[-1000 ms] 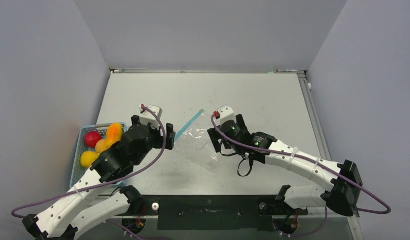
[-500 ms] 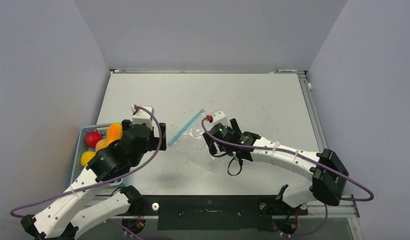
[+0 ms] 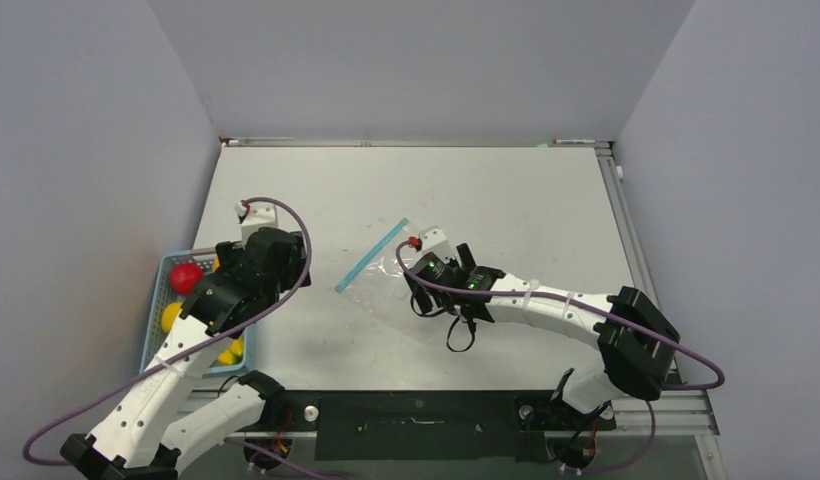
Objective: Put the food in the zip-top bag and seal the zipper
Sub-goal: Move the bin to the center of the board.
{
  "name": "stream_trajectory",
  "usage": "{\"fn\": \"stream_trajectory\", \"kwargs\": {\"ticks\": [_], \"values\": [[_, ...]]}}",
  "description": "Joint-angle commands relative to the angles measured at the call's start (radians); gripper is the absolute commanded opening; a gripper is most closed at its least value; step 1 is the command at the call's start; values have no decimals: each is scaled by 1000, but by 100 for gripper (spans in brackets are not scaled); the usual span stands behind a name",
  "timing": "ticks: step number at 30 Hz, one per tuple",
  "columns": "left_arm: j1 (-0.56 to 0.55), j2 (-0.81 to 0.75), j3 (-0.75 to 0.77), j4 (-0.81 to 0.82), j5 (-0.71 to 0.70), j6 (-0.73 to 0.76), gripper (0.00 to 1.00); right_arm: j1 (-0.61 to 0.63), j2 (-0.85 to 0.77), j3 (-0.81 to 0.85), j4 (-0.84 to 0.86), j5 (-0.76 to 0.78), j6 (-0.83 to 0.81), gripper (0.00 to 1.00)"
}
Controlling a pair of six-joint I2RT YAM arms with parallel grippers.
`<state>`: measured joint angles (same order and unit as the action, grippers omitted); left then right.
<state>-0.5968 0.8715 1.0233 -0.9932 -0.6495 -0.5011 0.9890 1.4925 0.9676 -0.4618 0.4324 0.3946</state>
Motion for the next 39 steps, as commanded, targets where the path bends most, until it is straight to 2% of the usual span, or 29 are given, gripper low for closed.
{"fn": "stream_trajectory", "kwargs": {"ticks": [1,3,12,14,25,39], "values": [[154,-20,13,40,80,59,97,-12,-7,-21,58,28,4,92],[204,-8,5,53,86,68,97,-15,-14,-28,67,19,0,92],[293,115,-34,97,72,82,100,-17,-85,-66,103,-43,-21,92],[307,146,-39,102,74,81,95,-17,-107,-76,113,-60,-28,92],[447,267,-61,146,133,95,86,-21,-203,-117,163,-167,-40,92],[553,421,-72,201,208,114,64,-22,-264,-153,200,-249,-42,93]]}}
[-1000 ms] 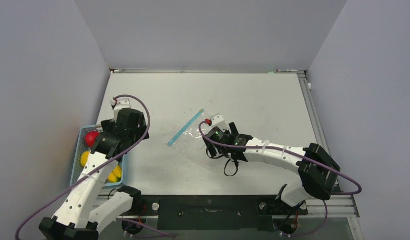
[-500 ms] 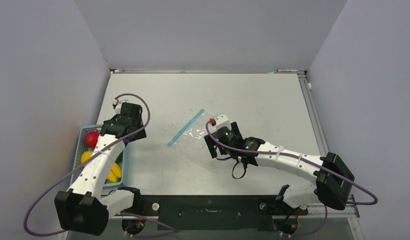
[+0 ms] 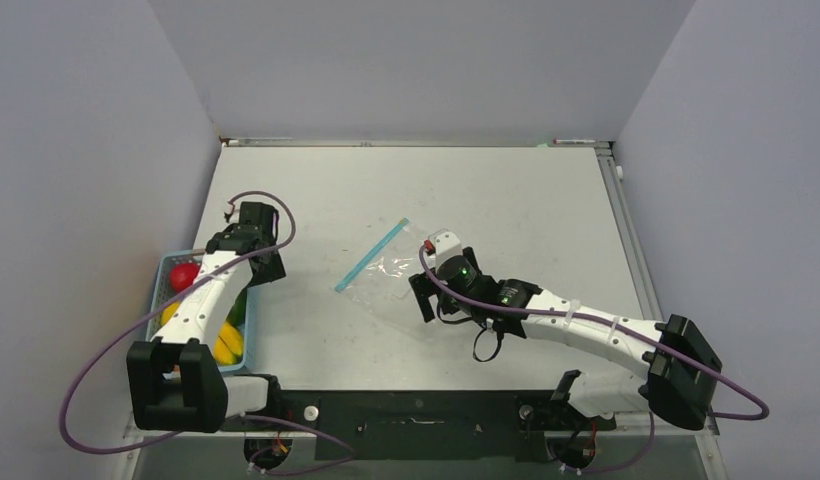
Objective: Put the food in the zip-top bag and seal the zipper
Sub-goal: Move the bin to the center of the board.
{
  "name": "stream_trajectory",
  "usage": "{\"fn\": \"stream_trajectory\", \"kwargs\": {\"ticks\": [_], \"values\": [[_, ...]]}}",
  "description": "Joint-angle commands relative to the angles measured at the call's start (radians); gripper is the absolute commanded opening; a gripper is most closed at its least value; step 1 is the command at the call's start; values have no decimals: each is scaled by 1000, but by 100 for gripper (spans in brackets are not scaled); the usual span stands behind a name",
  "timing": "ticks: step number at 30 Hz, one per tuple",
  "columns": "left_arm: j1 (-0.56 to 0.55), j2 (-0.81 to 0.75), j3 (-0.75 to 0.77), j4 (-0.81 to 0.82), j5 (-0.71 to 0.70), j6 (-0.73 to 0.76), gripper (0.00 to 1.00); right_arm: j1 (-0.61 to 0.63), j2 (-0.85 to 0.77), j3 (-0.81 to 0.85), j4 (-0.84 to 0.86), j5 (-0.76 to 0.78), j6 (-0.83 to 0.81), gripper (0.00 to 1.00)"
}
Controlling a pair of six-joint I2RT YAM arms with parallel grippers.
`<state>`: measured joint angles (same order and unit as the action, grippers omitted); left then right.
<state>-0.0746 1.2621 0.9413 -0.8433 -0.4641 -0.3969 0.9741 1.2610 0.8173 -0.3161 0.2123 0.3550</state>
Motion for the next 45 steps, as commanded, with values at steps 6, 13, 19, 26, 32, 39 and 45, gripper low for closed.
{"fn": "stream_trajectory", "kwargs": {"ticks": [6,13,19,26,32,39,45], "values": [[69,113,27,55,60,13,55,-7,-37,-8,58,-41,-4,93],[125,175,38,72,106,15,44,-7,-47,-10,58,-44,-5,93],[127,175,41,72,105,25,33,-5,-48,-14,57,-46,-6,93],[104,170,51,61,76,30,22,-6,-50,-16,58,-47,-5,92],[87,181,68,52,69,36,8,-5,-66,-15,52,-53,-1,92],[-20,223,119,44,-16,45,0,-5,-81,-34,57,-61,6,92],[-73,267,173,44,-44,58,0,-5,-87,-39,40,-55,16,92]]}}
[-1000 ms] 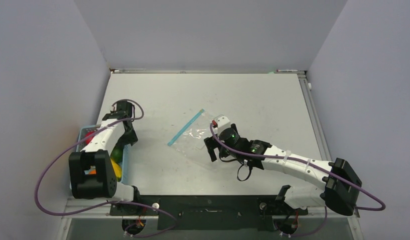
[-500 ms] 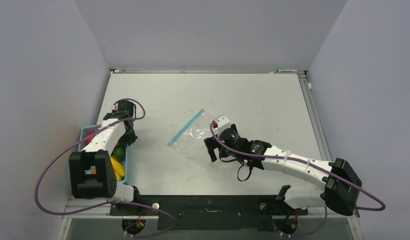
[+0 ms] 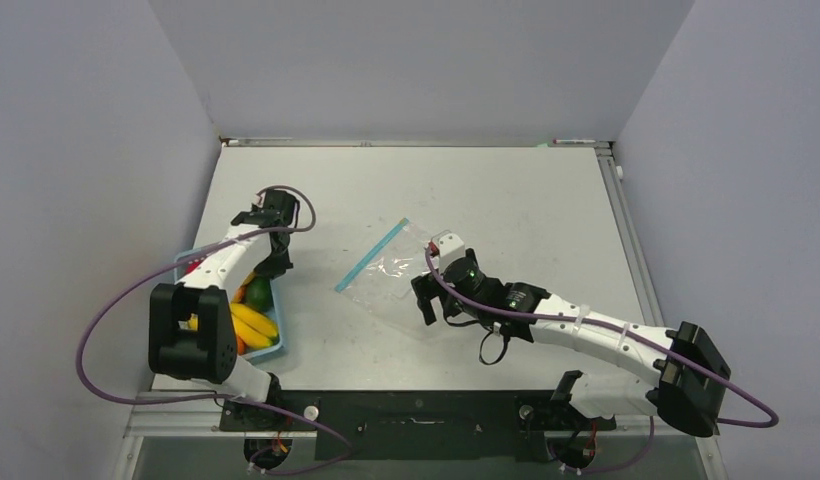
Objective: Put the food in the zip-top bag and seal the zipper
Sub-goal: Move the bin to the center of the board.
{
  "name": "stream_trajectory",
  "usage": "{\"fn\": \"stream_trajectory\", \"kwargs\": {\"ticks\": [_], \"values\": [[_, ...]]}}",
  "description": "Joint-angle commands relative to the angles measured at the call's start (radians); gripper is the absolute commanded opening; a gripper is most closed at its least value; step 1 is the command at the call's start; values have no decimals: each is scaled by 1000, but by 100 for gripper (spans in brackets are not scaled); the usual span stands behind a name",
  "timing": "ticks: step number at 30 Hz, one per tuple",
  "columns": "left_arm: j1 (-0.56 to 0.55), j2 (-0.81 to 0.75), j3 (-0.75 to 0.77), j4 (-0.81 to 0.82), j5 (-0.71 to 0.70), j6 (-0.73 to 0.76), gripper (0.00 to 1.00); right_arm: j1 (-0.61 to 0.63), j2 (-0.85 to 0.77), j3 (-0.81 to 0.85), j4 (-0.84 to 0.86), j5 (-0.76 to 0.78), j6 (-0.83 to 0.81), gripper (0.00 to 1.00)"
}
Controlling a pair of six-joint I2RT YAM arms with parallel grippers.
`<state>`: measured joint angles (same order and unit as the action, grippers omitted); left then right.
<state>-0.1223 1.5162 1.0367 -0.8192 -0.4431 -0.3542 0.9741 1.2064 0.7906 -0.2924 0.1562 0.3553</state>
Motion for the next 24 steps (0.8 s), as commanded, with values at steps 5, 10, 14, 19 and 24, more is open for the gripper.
{"fn": "stream_trajectory", "kwargs": {"ticks": [5,10,14,19,24], "values": [[-52,46,116,37,-48,37,0,-6,-49,-19,12,11,22,92],[-77,86,174,56,-36,54,0,-5,-51,-22,2,17,33,92],[-122,133,235,58,-60,70,0,-5,-61,-21,-12,28,36,92],[-172,203,305,72,-56,80,0,-8,-77,-19,-27,48,40,91],[-246,292,393,63,-72,83,0,-7,-94,-11,-53,49,44,91]]}}
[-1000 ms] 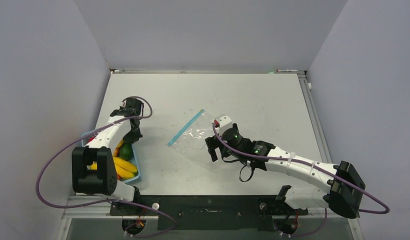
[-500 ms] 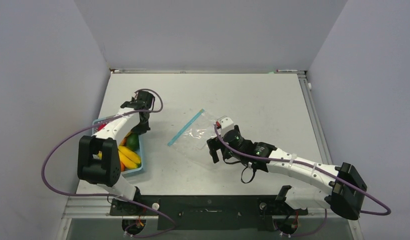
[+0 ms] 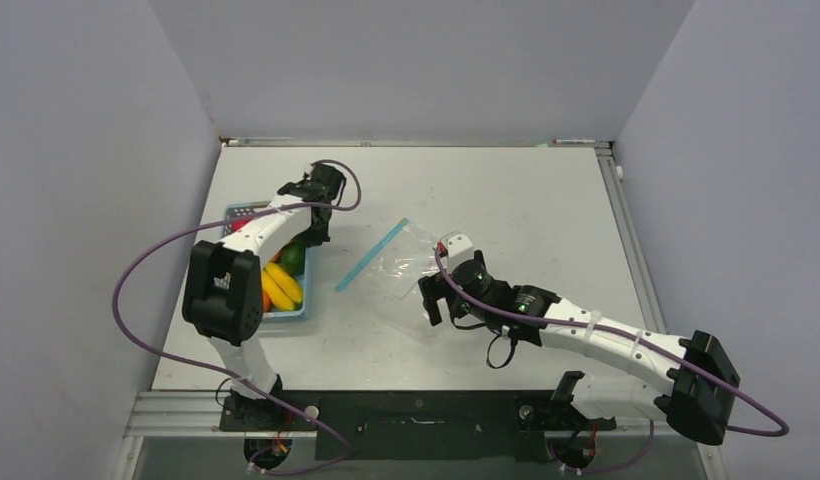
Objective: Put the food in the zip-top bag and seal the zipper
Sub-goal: Move the bin to the center of the board.
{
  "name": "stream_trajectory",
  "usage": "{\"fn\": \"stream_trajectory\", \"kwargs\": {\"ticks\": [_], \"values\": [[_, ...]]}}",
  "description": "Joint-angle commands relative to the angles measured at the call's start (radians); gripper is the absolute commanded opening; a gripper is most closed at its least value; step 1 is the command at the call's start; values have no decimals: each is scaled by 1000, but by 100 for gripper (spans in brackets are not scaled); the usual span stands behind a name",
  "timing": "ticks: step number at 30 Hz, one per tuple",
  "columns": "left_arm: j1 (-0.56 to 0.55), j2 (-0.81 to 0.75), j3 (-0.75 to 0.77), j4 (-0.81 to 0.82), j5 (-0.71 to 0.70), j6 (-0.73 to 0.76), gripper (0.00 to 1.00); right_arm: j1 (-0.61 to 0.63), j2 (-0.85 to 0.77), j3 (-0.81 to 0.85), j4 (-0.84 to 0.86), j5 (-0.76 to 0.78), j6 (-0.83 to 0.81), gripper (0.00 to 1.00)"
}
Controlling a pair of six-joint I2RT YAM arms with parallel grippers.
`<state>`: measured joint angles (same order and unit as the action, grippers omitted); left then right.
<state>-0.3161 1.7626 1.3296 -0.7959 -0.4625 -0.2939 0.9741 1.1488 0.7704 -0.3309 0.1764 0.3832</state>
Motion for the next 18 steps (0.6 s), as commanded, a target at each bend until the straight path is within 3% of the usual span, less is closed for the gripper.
{"fn": "stream_trajectory", "kwargs": {"ticks": [1,9,18], "values": [[-71,63,117,39,-60,22,0,-6,-41,10,-19,28,17,91],[-172,182,252,8,-65,-6,0,-8,-66,28,-70,43,21,91],[-227,207,313,-17,-62,-18,0,-7,-82,35,-87,54,38,90]]}}
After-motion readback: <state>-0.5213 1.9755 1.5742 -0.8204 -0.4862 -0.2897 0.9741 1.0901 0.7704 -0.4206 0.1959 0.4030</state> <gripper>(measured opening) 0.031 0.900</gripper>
